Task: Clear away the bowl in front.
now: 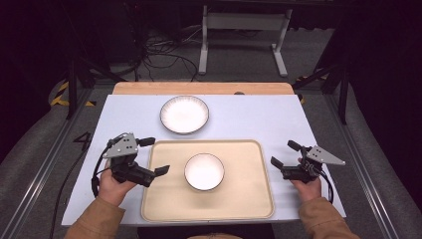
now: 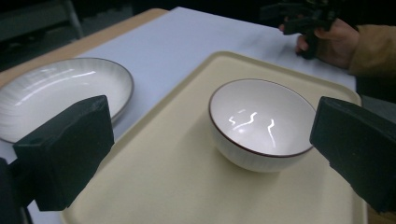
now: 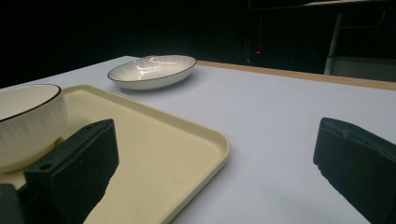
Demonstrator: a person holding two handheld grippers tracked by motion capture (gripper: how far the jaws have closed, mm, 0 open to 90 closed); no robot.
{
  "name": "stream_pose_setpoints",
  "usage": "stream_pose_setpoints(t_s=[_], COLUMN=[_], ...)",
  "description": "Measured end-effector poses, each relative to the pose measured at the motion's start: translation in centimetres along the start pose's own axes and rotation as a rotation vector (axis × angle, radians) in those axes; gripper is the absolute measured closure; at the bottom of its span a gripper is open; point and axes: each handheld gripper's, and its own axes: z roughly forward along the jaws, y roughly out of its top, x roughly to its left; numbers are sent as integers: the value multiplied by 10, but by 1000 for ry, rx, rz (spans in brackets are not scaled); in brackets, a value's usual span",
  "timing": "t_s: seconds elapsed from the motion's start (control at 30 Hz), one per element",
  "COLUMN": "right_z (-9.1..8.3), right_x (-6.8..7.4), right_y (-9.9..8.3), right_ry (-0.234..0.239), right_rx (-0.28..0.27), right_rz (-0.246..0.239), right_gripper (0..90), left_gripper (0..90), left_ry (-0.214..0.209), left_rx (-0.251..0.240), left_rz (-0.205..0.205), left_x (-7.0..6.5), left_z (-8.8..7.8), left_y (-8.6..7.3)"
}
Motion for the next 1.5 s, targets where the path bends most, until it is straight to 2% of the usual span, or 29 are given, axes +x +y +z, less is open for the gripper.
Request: stream_pose_setpoints(t_s=[0.1,0.33,0.53,0.67,0.77,0.9,0.93,1.03,1.1,1.2,1.27,1.5], right_z=[0,0,0,0,-1,-1,-1,-1,-1,-1,-1,-4], right_x=[0,0,0,0,0,0,0,0,0,0,0,1], right_y=[0,0,0,0,0,0,0,0,0,0,0,2], right_ry=[2,1,1,2,3,3,4,4,6,4,3,7], right_rx=[-1,-5,-5,-6,-4,-5,-5,-5,-6,-8,-9,-36], right_rz=[-2,1,1,1,3,3,3,3,4,5,5,-19], right_gripper=[5,5,5,5,5,5,5,5,5,5,5,4], left_gripper=[2,2,1,3,5,2,1,1,2,7,6,2], left_ry=[25,22,45,19,87,98,98,97,101,90,91,90], left_rx=[-31,-55,-125,-143,-225,-256,-271,-272,-257,-267,-273,-212], left_rz=[-4,-29,-50,-74,-87,-111,-135,-169,-173,-166,-175,-222], left_x=[1,4,6,8,4,8,10,13,16,18,20,25], left_z=[-4,-6,-9,-10,-12,-13,-13,-12,-12,-10,-8,-1], left_y=[-5,-15,-27,-36,-49,-56,-60,-64,-68,-73,-78,-88])
